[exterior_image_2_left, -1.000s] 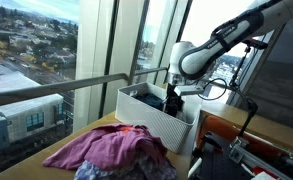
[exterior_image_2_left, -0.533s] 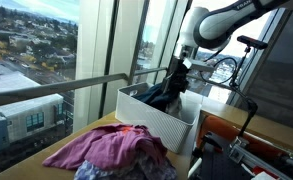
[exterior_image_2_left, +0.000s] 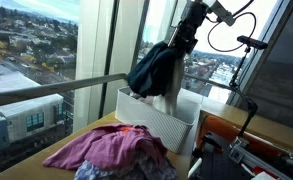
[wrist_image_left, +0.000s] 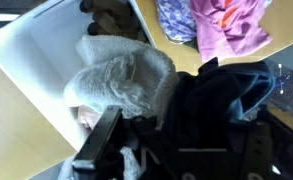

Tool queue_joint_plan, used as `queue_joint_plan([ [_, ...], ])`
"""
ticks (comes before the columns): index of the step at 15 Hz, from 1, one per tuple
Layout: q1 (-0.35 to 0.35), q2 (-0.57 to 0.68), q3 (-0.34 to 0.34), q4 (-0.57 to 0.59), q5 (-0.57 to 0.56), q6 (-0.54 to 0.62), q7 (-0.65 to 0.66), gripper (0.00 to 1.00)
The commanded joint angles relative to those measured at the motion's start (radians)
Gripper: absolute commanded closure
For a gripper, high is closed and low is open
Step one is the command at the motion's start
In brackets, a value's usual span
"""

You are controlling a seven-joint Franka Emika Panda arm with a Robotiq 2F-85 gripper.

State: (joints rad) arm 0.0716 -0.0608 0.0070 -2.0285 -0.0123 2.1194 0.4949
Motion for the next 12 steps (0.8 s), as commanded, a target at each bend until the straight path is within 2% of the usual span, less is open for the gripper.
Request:
queue_joint_plan([
  [1,0.031,-0.040,0.086,0.127,-0.031,-0.114,0.081,1.00],
  [4,0.068,-0.023,0.165,0.270,-0.063,-0.210,0.157,1.00],
  [8,0.127,0.054,0.261,0.502,-0.178,-0.349,0.264,1.00],
  [12,0.190,0.168,0.303,0.643,-0.259,-0.411,0.321,1.00],
])
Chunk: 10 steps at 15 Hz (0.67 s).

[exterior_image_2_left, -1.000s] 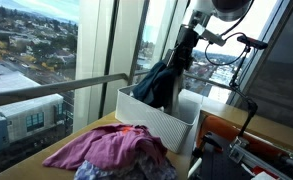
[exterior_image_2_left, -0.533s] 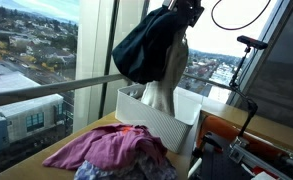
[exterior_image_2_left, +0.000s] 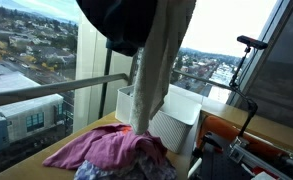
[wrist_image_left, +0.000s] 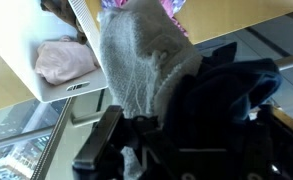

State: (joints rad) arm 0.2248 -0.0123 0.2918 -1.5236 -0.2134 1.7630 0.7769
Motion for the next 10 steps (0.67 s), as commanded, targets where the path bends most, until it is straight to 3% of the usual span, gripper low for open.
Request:
queue_joint_plan([
  [1,0.049,0.145,0.014,0.133,-0.057,-0.043,0.044,1.00],
  [5,0.066,0.238,-0.026,0.035,-0.006,0.042,0.034,1.00],
  [10,0.031,0.349,-0.082,-0.137,0.117,0.198,-0.031,1.00],
])
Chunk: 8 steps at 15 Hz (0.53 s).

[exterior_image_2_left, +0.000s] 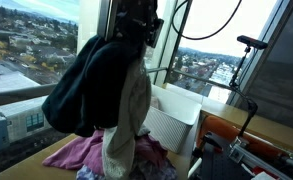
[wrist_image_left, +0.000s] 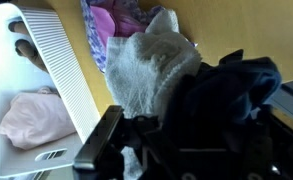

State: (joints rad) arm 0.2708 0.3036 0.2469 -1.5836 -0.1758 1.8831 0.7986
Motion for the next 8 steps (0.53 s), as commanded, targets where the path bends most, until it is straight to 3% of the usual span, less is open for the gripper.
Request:
queue_joint_plan([
  [1,-0.026,0.057,-0.047,-0.116,0.120,0.116,-0.080,1.00],
  [8,-0.035,0.274,-0.042,-0.323,0.370,0.319,-0.280,1.00],
])
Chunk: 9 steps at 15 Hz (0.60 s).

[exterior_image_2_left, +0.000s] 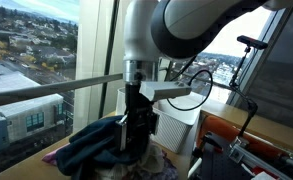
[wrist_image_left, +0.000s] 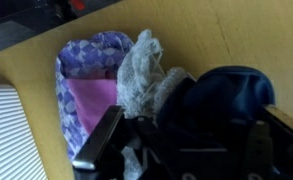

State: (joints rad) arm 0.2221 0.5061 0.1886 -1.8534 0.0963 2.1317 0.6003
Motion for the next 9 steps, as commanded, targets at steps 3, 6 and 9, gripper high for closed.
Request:
queue_joint_plan([
  [3,0.036,0.151,0.029,-0.076,0.166,0.100,-0.149,1.00],
  [6,0.043,0.187,0.032,-0.081,0.200,0.090,-0.194,0.75],
  [9,0.029,0.166,0.023,-0.099,0.213,0.076,-0.228,0.60],
])
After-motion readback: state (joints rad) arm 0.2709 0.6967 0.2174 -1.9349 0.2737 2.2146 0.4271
